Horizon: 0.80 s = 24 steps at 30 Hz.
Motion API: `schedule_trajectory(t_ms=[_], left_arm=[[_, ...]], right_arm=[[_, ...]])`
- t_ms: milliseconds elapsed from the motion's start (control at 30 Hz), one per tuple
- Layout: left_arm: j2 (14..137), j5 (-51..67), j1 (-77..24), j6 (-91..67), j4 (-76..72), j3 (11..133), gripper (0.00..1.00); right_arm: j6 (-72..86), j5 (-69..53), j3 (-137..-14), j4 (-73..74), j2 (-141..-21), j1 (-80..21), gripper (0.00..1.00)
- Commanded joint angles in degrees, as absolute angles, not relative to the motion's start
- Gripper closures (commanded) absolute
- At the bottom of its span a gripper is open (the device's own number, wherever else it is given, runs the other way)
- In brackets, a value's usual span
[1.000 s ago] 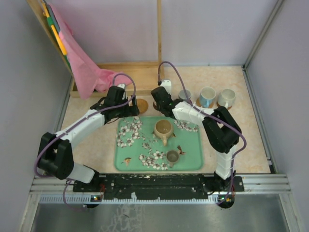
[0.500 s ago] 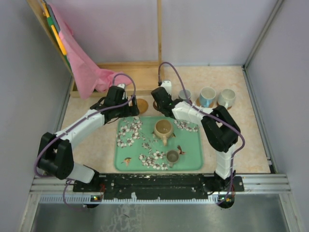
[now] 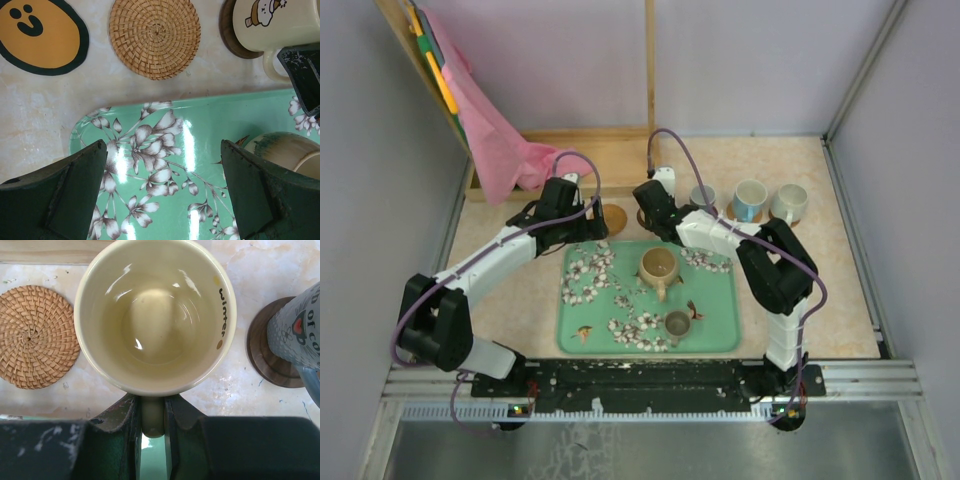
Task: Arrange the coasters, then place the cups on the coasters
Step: Place the cup on the coaster.
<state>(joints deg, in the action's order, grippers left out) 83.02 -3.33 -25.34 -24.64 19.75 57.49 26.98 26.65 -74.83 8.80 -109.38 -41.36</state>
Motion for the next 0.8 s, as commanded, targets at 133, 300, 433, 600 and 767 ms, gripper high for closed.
schedule_trajectory(t_ms=[133, 300, 433, 600, 767], left_arm=[[82.14, -2.37, -24.93, -24.45, 19.78, 57.13, 0.0], [82.17, -2.15, -24.9, -24.46, 19.69, 57.13, 0.0], [82.34, -1.94, -24.87, -24.51, 19.6, 57.13, 0.0], [82.27, -1.89, -24.86, -24.52, 19.6, 57.05, 0.0], [82.35, -1.8, -24.82, -24.65, 19.51, 57.08, 0.0]], right_arm=[[26.63, 28.13, -79.16, 2.83, -109.6, -40.95, 1.0], [26.66, 27.94, -79.17, 3.35, -109.99, -40.97, 1.0], [26.67, 27.61, -79.31, 4.0, -110.38, -40.96, 1.0], [26.6, 27.48, -79.32, 4.34, -110.48, -40.94, 1.0], [26.72, 27.6, -79.29, 5.16, -110.47, -40.96, 1.0]])
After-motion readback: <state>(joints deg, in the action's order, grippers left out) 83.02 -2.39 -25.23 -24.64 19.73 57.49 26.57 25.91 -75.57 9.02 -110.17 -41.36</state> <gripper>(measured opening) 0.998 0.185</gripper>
